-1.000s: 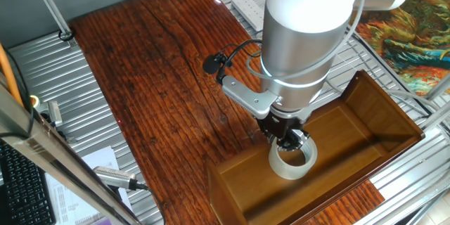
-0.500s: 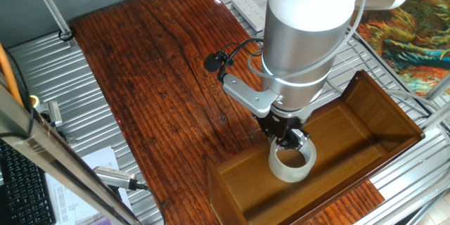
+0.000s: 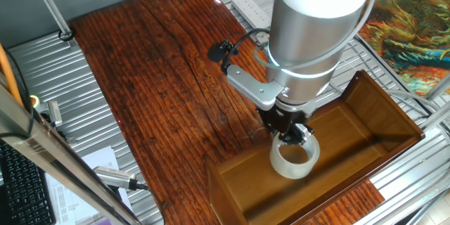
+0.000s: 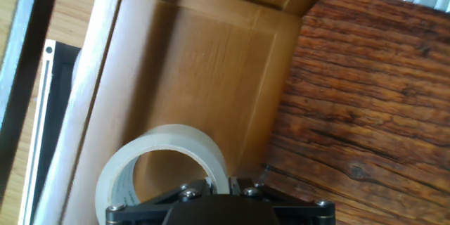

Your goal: Take the object down from the shelf

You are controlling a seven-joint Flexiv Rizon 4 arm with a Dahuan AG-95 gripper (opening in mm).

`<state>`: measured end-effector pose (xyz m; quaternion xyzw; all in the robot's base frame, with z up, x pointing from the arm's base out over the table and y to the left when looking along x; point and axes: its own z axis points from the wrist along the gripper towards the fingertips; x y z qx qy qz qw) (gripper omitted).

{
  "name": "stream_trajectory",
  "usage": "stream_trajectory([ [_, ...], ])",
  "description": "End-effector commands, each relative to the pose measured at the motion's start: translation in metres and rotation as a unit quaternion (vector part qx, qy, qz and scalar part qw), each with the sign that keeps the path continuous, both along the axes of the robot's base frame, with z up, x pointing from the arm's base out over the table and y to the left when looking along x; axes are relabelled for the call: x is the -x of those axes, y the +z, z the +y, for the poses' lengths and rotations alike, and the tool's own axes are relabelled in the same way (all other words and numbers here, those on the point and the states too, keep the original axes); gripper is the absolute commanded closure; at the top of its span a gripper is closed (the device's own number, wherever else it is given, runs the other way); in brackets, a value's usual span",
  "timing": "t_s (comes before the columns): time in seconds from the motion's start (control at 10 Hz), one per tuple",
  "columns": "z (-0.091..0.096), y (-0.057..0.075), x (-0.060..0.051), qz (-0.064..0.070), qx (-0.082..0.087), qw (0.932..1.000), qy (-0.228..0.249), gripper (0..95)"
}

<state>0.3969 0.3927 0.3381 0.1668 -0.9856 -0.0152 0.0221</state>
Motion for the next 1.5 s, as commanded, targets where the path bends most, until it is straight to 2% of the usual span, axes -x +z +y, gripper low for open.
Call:
stream_trajectory([
  [0.1, -0.023, 0.011, -0.008, 0.003, 0.002, 0.9999, 0.016, 95.0],
  [0.3, -0.052, 0.016, -0.022, 0.004, 0.005, 0.9994, 0.034, 95.0],
  [0.7, -0.096, 0.006, -0.038, 0.002, 0.003, 0.9981, 0.062, 95.0],
  [0.9, -0.098, 0.005, -0.039, -0.006, -0.004, 0.9989, 0.046, 95.0],
  [1.0, -0.098, 0.005, -0.039, 0.001, -0.004, 0.9994, 0.034, 95.0],
  [1.1, -0.098, 0.005, -0.039, 0.013, 0.002, 0.9999, 0.005, 95.0],
  [1.4, -0.098, 0.005, -0.039, 0.012, 0.013, 0.9984, -0.054, 95.0],
  [1.5, -0.098, 0.005, -0.039, 0.01, 0.035, 0.9981, -0.049, 95.0],
])
